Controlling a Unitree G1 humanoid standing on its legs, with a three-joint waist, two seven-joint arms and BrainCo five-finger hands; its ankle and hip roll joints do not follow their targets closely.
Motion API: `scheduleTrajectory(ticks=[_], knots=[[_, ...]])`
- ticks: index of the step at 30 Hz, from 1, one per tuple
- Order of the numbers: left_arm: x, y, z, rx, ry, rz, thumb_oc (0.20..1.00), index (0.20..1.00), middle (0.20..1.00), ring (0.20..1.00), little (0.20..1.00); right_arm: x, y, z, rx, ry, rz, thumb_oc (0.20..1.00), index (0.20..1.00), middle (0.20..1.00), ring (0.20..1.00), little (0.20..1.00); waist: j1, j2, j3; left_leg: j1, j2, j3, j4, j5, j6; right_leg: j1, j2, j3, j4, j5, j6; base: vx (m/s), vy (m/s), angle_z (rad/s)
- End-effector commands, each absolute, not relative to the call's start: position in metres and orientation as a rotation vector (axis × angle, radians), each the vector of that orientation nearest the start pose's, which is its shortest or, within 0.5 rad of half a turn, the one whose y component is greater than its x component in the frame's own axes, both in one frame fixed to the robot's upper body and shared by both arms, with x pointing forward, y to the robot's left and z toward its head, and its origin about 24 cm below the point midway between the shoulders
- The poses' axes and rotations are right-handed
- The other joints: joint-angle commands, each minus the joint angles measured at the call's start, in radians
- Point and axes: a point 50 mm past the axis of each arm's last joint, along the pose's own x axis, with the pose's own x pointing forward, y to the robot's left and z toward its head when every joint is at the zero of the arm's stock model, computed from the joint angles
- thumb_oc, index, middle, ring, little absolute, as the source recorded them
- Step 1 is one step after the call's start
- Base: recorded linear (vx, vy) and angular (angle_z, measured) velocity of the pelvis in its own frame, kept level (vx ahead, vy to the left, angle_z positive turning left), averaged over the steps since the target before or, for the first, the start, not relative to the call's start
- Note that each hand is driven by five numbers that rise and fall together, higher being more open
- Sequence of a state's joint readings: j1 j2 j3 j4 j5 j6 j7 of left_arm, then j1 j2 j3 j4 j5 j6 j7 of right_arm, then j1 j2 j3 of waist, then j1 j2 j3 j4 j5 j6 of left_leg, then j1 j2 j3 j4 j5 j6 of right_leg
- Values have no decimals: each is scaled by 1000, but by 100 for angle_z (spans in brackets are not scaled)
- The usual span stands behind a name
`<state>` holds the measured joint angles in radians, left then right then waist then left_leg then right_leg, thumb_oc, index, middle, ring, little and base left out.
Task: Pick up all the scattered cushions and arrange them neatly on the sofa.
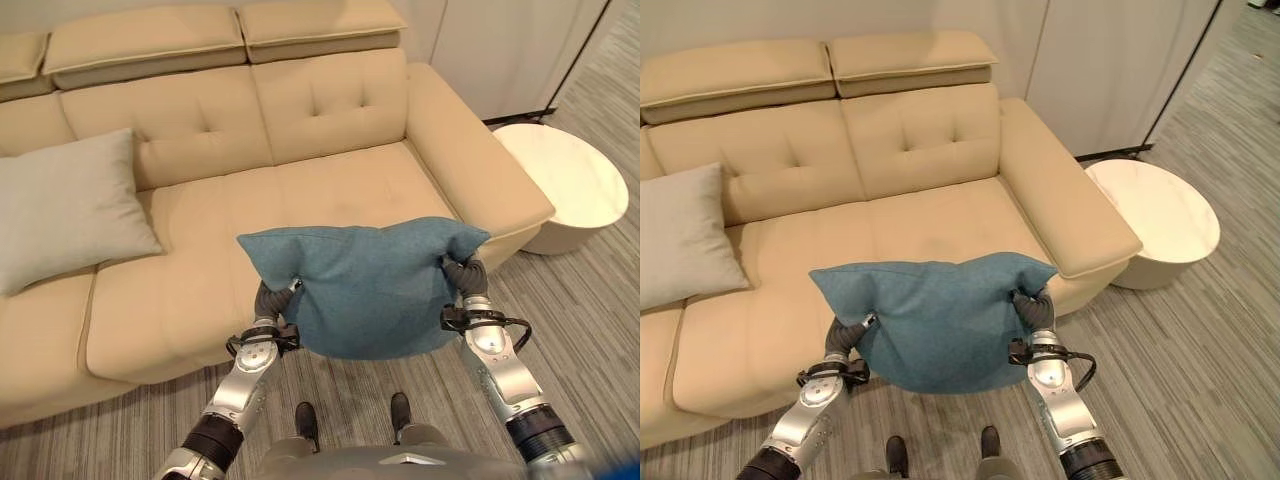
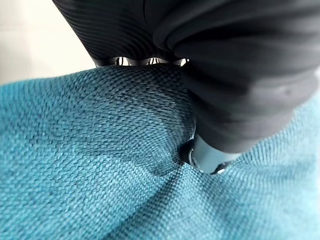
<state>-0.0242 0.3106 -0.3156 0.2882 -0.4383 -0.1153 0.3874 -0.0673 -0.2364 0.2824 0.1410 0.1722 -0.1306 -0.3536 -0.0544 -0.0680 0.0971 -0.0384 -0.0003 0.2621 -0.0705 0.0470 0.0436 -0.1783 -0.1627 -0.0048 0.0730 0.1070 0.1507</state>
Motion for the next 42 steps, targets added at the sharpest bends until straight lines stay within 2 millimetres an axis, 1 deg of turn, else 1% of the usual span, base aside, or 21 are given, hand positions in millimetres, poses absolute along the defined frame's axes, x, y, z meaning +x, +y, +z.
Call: scheduleTrajectory(ticks=[1, 3, 5, 7, 9, 11, 13, 15, 17, 18, 19, 20, 22, 26, 28, 29, 31, 34, 36, 38, 42], knots=[[265, 143, 52, -88, -95, 27, 200, 200, 200, 200, 200, 280, -130, 88, -29, -300, -8, 200, 200, 200, 200, 200, 18, 9, -10, -26, 9, -90, 56, -74, -32, 61, 26, -20, 209, -92, 40, 148, 227, -31], [268, 143, 56, -78, -114, 26, 200, 200, 200, 200, 200, 280, -129, 89, -21, -306, 1, 200, 200, 200, 200, 200, 16, 16, -7, 10, 0, -84, 45, -93, -24, 24, 26, -35, 236, -90, 35, 175, 140, -10], [267, 143, 56, -94, -119, 26, 200, 200, 200, 200, 200, 281, -128, 90, -18, -308, 13, 200, 200, 200, 200, 200, 12, 19, -8, 30, -9, -85, 38, -105, -22, 7, 37, -49, 184, -94, 25, 225, 65, -8], [267, 141, 57, -117, -122, 21, 200, 200, 200, 200, 200, 283, -127, 94, -8, -320, 30, 200, 200, 200, 200, 200, 4, 15, -6, 61, -28, -89, 36, -127, -19, -34, 69, -67, 84, -63, 20, 313, 51, -18], [270, 137, 57, -136, -119, 13, 200, 200, 200, 200, 200, 283, -131, 92, -12, -311, 26, 200, 200, 200, 200, 200, -20, 13, 3, 90, -44, -122, 40, -150, -19, -58, 115, -43, 40, -53, 20, 302, -29, -8], [270, 132, 57, -149, -118, -8, 200, 200, 200, 200, 200, 282, -134, 91, -22, -308, 19, 200, 200, 200, 200, 200, -23, 8, 2, 94, -52, -136, 52, -166, -20, -35, 113, -34, 24, -54, 12, 200, -85, 74], [268, 126, 54, -185, -105, -28, 200, 200, 200, 200, 200, 279, -141, 85, -39, -289, -1, 200, 200, 200, 200, 200, -34, 7, -17, 101, -43, -152, 76, -186, -46, -13, 125, -28, 24, -69, -10, 299, -172, 89], [267, 121, 51, -185, -89, -53, 200, 200, 200, 200, 200, 275, -151, 79, -59, -265, -26, 200, 200, 200, 200, 200, -51, 3, -33, 94, -15, -156, 168, -176, -90, 39, 127, -52, -4, -80, -30, 316, -214, 29], [269, 117, 54, -193, -98, -68, 200, 200, 200, 200, 200, 274, -157, 79, -81, -265, -37, 200, 200, 200, 200, 200, -54, -16, -22, 11, -1, -149, 349, -137, -115, 76, 116, -66, -20, -83, -47, 122, -137, 68], [269, 117, 55, -193, -98, -69, 200, 200, 200, 200, 200, 274, -157, 79, -81, -265, -38, 200, 200, 200, 200, 200, -57, -14, -24, 0, 2, -153, 364, -143, -116, 74, 117, -70, -21, -82, -48, 123, -160, 64], [272, 113, 57, -203, -98, -83, 200, 200, 200, 200, 200, 274, -164, 79, -79, -257, -56, 200, 200, 200, 200, 200, -57, -42, -19, -90, 31, -95, 474, -143, -101, 108, 102, -83, -29, -100, -65, 211, -120, 57], [273, 113, 55, -190, -86, -88, 200, 200, 200, 200, 200, 272, -167, 77, -76, -246, -70, 200, 200, 200, 200, 200, -48, -53, -25, -127, 31, -79, 417, -183, -76, 130, 94, -87, -37, -114, -59, 222, -114, 28], [272, 113, 54, -184, -81, -87, 200, 200, 200, 200, 200, 272, -168, 77, -80, -244, -75, 200, 200, 200, 200, 200, -42, -57, -27, -140, 31, -75, 375, -170, -73, 146, 93, -86, -42, -120, -56, 159, 7, 1], [272, 114, 57, -182, -89, -80, 200, 200, 200, 200, 200, 272, -172, 76, -77, -238, -99, 200, 200, 200, 200, 200, -14, -41, -22, -215, 45, -67, 217, -24, -101, 206, 118, -78, -49, -160, -57, 173, 66, -12], [272, 113, 57, -190, -91, -87, 200, 200, 200, 200, 200, 270, -172, 78, -82, -251, -95, 200, 200, 200, 200, 200, -17, -26, -36, -156, 48, -54, 131, -24, -92, 206, 123, -82, -34, -180, -49, 225, 224, -13], [272, 114, 58, -182, -97, -88, 200, 200, 200, 200, 200, 271, -167, 80, -72, -261, -86, 200, 200, 200, 200, 200, -19, -14, -42, -103, 30, -52, 106, -37, -74, 189, 112, -79, 53, -198, -32, 252, 322, -44], [272, 115, 60, -174, -105, -92, 200, 200, 200, 200, 200, 271, -165, 80, -72, -263, -79, 200, 200, 200, 200, 200, -13, -13, -40, -80, 22, -47, 102, -49, -65, 175, 100, -77, 103, -201, -26, 137, 189, -51], [272, 129, 64, -154, -127, -51, 200, 200, 200, 200, 200, 277, -153, 86, -63, -285, -43, 200, 200, 200, 200, 200, 0, -5, -16, -30, 15, -27, 98, -79, -24, 98, 44, -86, 296, -136, 11, 81, 184, -25], [272, 130, 62, -152, -125, -44, 200, 200, 200, 200, 200, 277, -148, 85, -54, -281, -22, 200, 200, 200, 200, 200, 0, 1, -8, -3, 13, -31, 85, -86, -17, 56, 44, -63, 360, -117, 19, 110, 107, -51], [271, 134, 60, -155, -124, -33, 200, 200, 200, 200, 200, 277, -150, 85, -66, -282, -21, 200, 200, 200, 200, 200, -6, 10, -15, 30, 1, -50, 53, -90, -19, 32, 44, -41, 290, -129, 11, 194, 44, -9], [274, 131, 63, -152, -137, -46, 200, 200, 200, 200, 200, 277, -153, 86, -68, -287, -29, 200, 200, 200, 200, 200, -22, 7, -8, 48, -14, -85, 39, -94, -27, 10, 43, -10, 130, -102, 20, 114, -29, 13]])
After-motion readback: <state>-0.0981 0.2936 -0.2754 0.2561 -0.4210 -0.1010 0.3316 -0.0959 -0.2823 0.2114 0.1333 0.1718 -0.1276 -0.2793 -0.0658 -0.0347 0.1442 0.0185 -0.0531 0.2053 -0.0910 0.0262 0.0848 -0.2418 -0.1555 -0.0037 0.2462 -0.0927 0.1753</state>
